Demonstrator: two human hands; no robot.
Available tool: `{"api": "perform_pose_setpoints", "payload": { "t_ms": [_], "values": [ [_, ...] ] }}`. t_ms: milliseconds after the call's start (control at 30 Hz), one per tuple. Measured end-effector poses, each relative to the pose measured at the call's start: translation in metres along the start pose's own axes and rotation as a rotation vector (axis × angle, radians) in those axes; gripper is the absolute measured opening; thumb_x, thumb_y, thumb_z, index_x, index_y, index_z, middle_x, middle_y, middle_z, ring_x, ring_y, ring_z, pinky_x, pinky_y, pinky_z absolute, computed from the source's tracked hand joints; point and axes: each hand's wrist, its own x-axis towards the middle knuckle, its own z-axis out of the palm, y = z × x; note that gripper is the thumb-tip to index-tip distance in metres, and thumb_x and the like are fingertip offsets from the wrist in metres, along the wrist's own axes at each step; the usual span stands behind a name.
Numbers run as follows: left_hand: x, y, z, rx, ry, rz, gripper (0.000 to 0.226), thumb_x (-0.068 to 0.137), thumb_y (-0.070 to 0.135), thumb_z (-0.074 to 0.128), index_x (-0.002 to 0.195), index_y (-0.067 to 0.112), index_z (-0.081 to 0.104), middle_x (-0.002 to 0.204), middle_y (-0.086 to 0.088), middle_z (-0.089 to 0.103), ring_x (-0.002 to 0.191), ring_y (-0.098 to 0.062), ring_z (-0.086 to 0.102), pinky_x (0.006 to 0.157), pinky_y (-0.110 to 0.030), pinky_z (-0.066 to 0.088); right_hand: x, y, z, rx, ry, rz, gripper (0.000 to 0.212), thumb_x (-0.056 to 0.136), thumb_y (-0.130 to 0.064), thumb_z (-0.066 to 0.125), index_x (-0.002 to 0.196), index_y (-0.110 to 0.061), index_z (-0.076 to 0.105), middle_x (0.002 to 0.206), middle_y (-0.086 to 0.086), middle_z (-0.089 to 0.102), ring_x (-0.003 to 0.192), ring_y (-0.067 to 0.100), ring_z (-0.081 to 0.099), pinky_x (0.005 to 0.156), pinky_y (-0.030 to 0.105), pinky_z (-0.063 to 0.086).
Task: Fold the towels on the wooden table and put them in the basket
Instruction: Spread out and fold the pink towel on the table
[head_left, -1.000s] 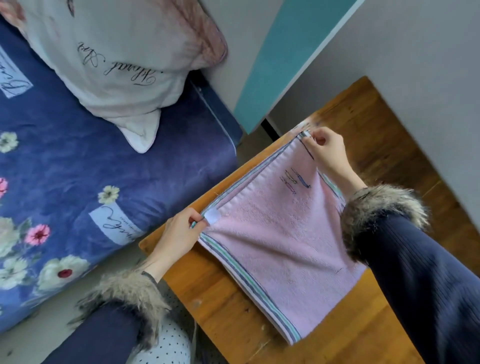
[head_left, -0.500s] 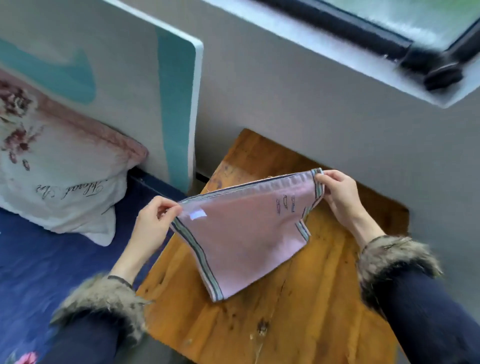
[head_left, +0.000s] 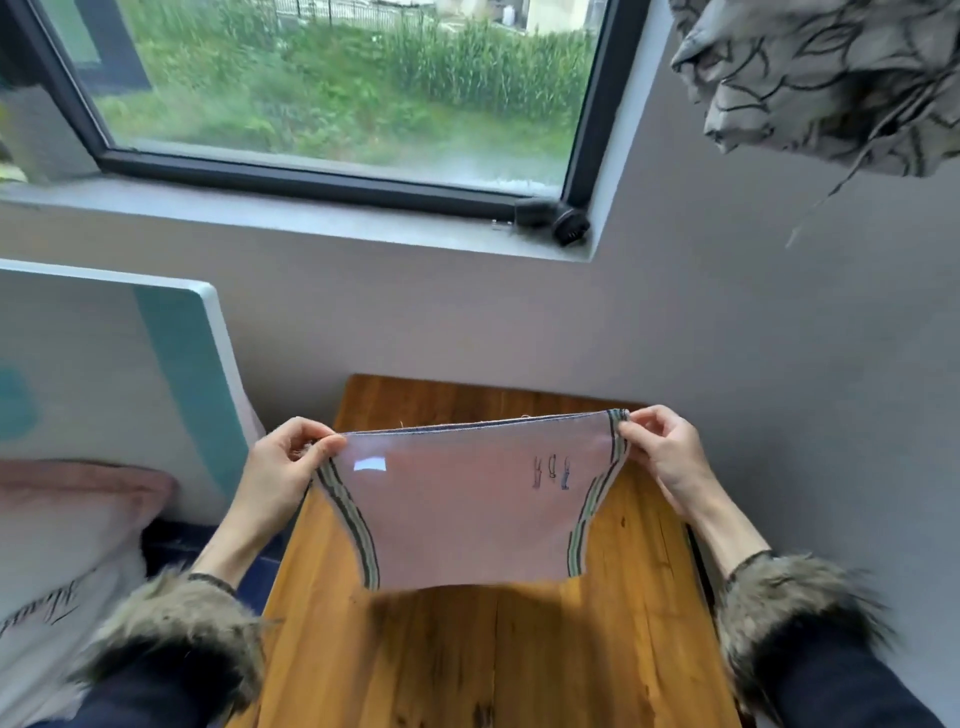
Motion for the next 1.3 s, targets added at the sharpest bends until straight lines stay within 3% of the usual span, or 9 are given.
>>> {"api": "perform_pose_setpoints", "payload": {
  "t_ms": [167, 300, 467, 600, 800, 933, 1100, 1233, 1300],
  "values": [
    [0.010, 0.015, 0.012, -0.008, -0.030, 0.016, 0.012, 0.081, 0.012, 0.069, 0.071, 0.016, 0.064, 0.062, 0.004, 0.062, 0.055, -0.001, 0.051, 0.053, -0.008, 0.040, -0.006, 0.001, -0.023, 0.047, 0.046, 0.004, 0.007, 0.087, -0.006, 0.059, 0.081, -0.010, 0.057, 0.078, 0.008, 0.058, 0.080, 0.025, 0.056, 0.079, 0.042, 0.048],
    [0.014, 0.016, 0.011, 0.008, -0.114, -0.003, 0.014, 0.080, 0.011, 0.069, 0.068, 0.018, 0.065, 0.061, 0.003, 0.065, 0.061, -0.016, 0.055, 0.057, -0.019, 0.046, -0.011, 0.001, -0.033, 0.057, 0.019, 0.008, 0.009, 0.087, -0.003, 0.058, 0.080, -0.007, 0.056, 0.081, 0.010, 0.059, 0.081, 0.023, 0.056, 0.076, 0.035, 0.049],
    [0.020, 0.024, 0.007, 0.047, -0.172, 0.068, 0.020, 0.083, 0.012, 0.065, 0.073, 0.030, 0.065, 0.063, 0.012, 0.065, 0.057, 0.000, 0.053, 0.058, -0.013, 0.043, -0.011, 0.003, -0.037, 0.037, 0.018, 0.006, 0.007, 0.087, -0.004, 0.059, 0.084, -0.009, 0.055, 0.086, 0.011, 0.058, 0.084, 0.023, 0.056, 0.078, 0.037, 0.050],
    [0.019, 0.025, 0.005, 0.064, -0.174, 0.093, 0.018, 0.086, 0.009, 0.063, 0.071, 0.019, 0.062, 0.064, 0.014, 0.064, 0.058, 0.000, 0.054, 0.059, -0.011, 0.043, -0.010, -0.001, -0.035, 0.067, -0.035, -0.023, 0.021, 0.087, 0.001, 0.056, 0.098, -0.017, 0.060, 0.095, 0.009, 0.060, 0.087, 0.018, 0.058, 0.069, 0.020, 0.052],
    [0.019, 0.018, -0.003, 0.146, -0.186, 0.133, 0.022, 0.087, 0.005, 0.060, 0.074, 0.023, 0.062, 0.066, 0.011, 0.064, 0.064, -0.004, 0.056, 0.060, -0.008, 0.042, -0.012, -0.010, -0.033, -0.184, -0.089, -0.114, 0.016, 0.087, -0.001, 0.057, 0.092, -0.012, 0.067, 0.088, 0.001, 0.067, 0.079, 0.009, 0.060, 0.065, 0.008, 0.049],
    [0.018, 0.015, -0.006, 0.171, -0.224, 0.100, 0.024, 0.087, 0.000, 0.057, 0.082, 0.024, 0.061, 0.080, -0.002, 0.065, 0.075, -0.015, 0.059, 0.065, -0.007, 0.042, -0.013, -0.011, -0.030, -0.326, -0.093, -0.151, 0.020, 0.083, 0.001, 0.058, 0.081, -0.018, 0.062, 0.078, -0.001, 0.062, 0.073, 0.011, 0.055, 0.064, 0.015, 0.046],
    [0.022, 0.008, -0.010, 0.335, -0.309, 0.078, 0.032, 0.086, 0.002, 0.061, 0.081, 0.033, 0.065, 0.085, 0.008, 0.069, 0.083, -0.007, 0.061, 0.073, -0.017, 0.042, -0.013, -0.015, -0.023, -0.640, -0.080, -0.183, 0.025, 0.075, -0.006, 0.063, 0.071, -0.029, 0.053, 0.070, -0.006, 0.054, 0.071, 0.016, 0.050, 0.067, 0.026, 0.037],
    [0.038, 0.005, 0.000, 0.474, -0.293, 0.011, 0.019, 0.081, 0.003, 0.066, 0.084, 0.021, 0.072, 0.086, 0.000, 0.071, 0.084, -0.015, 0.063, 0.079, -0.024, 0.044, -0.002, -0.022, -0.011, -0.736, -0.080, -0.179, 0.015, 0.075, -0.008, 0.063, 0.075, -0.020, 0.054, 0.068, -0.006, 0.053, 0.071, 0.019, 0.049, 0.059, 0.013, 0.036],
    [0.051, 0.011, 0.011, 0.501, -0.234, 0.010, 0.015, 0.080, 0.001, 0.065, 0.086, 0.012, 0.073, 0.087, -0.006, 0.071, 0.083, -0.018, 0.061, 0.079, -0.023, 0.042, 0.011, -0.026, -0.005, -0.755, -0.046, -0.157, 0.014, 0.075, -0.007, 0.062, 0.074, -0.017, 0.052, 0.068, -0.003, 0.053, 0.071, 0.021, 0.049, 0.057, 0.016, 0.037]
  ]
}}
